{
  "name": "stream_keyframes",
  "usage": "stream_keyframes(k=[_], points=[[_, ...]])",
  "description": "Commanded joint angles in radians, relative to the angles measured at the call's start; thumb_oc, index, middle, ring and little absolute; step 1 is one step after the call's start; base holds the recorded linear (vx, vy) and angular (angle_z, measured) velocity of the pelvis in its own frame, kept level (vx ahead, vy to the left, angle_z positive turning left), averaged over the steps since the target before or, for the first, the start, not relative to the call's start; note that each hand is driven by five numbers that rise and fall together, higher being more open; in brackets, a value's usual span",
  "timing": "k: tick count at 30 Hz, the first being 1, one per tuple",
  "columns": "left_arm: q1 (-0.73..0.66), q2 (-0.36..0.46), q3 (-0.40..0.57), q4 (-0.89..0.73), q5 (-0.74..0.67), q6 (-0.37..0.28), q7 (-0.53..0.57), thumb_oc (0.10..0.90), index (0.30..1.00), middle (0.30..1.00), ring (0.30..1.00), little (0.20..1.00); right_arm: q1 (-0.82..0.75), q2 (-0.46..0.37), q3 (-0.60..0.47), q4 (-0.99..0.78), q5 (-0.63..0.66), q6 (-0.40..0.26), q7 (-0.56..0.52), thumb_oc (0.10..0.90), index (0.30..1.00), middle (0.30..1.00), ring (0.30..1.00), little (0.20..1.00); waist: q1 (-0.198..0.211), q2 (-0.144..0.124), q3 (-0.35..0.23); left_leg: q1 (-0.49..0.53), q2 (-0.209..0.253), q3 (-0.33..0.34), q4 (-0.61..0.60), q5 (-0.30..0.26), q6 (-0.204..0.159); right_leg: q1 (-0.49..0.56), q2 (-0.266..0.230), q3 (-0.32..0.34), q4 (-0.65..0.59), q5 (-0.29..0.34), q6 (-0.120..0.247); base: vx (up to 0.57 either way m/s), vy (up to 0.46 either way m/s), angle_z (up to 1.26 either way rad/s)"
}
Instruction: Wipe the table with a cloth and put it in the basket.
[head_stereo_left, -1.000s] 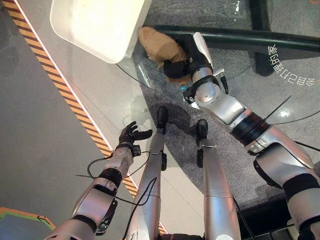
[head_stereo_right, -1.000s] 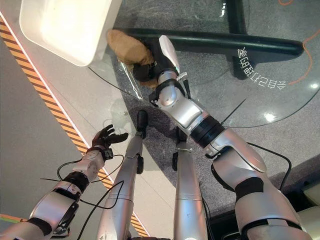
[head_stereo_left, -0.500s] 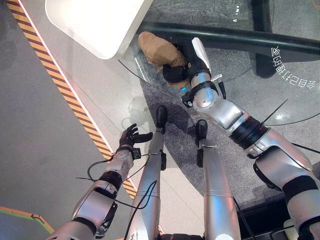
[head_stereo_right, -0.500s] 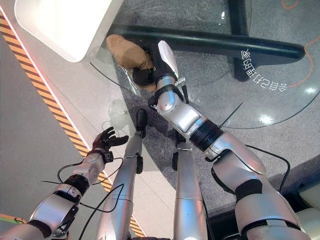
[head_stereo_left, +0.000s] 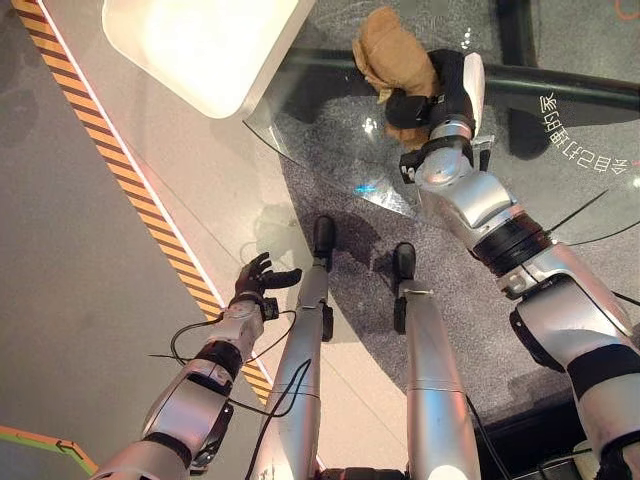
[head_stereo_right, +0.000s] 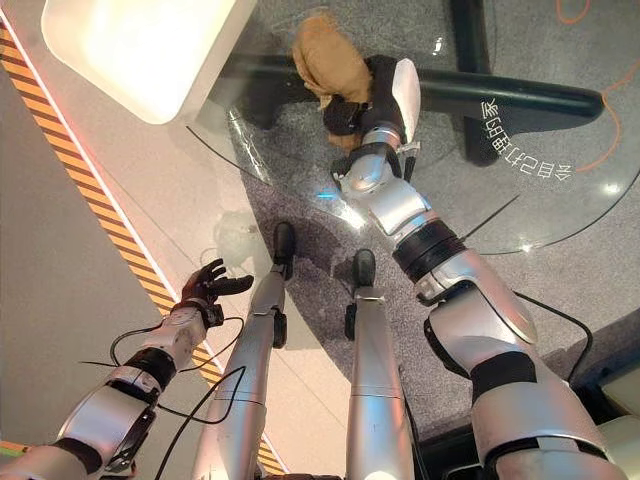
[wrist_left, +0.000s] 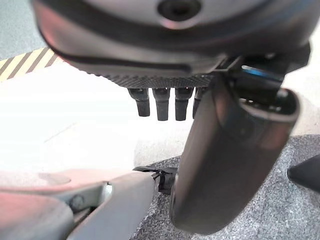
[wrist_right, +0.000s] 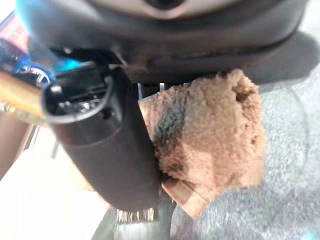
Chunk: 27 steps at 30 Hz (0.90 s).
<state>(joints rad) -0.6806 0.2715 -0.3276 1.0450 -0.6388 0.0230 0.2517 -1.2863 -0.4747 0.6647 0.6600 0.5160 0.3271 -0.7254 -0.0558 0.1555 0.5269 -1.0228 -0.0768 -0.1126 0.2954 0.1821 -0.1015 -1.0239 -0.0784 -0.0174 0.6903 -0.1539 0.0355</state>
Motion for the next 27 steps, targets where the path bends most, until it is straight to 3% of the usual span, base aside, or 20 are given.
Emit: stream_keyframes(k=[1,13,27], points=[[0.016,0.020,-0.009,0.073,0.018,0.008,0.021,0.800,0.900,0.900,0.900,0.900,0.002,-0.133,-0.069,0.125,0.022,0.006,-0.067,0.100,0.300,0.300,0.300,0.200,0.006,0.005,-0.007,-0.013,-0.045,0.110,0.182,-0.197,0.095,-0.070,0.046,0.079,-0.164,0.141,0.068,0.00,0.000,0.00],[-0.007,0.032,-0.018,0.098,-0.007,0.011,0.033,0.800,0.900,0.900,0.900,0.900,0.006,-0.227,-0.146,0.275,0.114,-0.085,-0.086,0.100,0.300,0.300,0.300,0.200,-0.008,-0.005,-0.007,-0.018,-0.043,0.113,0.182,-0.207,0.097,-0.076,0.042,0.074,-0.157,0.136,0.073,0.00,-0.002,0.00],[0.001,0.068,-0.006,0.120,-0.030,-0.017,0.018,0.800,0.900,0.900,0.900,0.900,0.147,-0.321,-0.307,0.385,0.215,-0.191,-0.057,0.100,0.300,0.300,0.300,0.200,-0.033,-0.021,-0.007,0.008,-0.035,0.133,0.150,-0.218,0.103,-0.049,0.045,0.070,-0.196,0.140,0.084,0.00,-0.002,-0.03]])
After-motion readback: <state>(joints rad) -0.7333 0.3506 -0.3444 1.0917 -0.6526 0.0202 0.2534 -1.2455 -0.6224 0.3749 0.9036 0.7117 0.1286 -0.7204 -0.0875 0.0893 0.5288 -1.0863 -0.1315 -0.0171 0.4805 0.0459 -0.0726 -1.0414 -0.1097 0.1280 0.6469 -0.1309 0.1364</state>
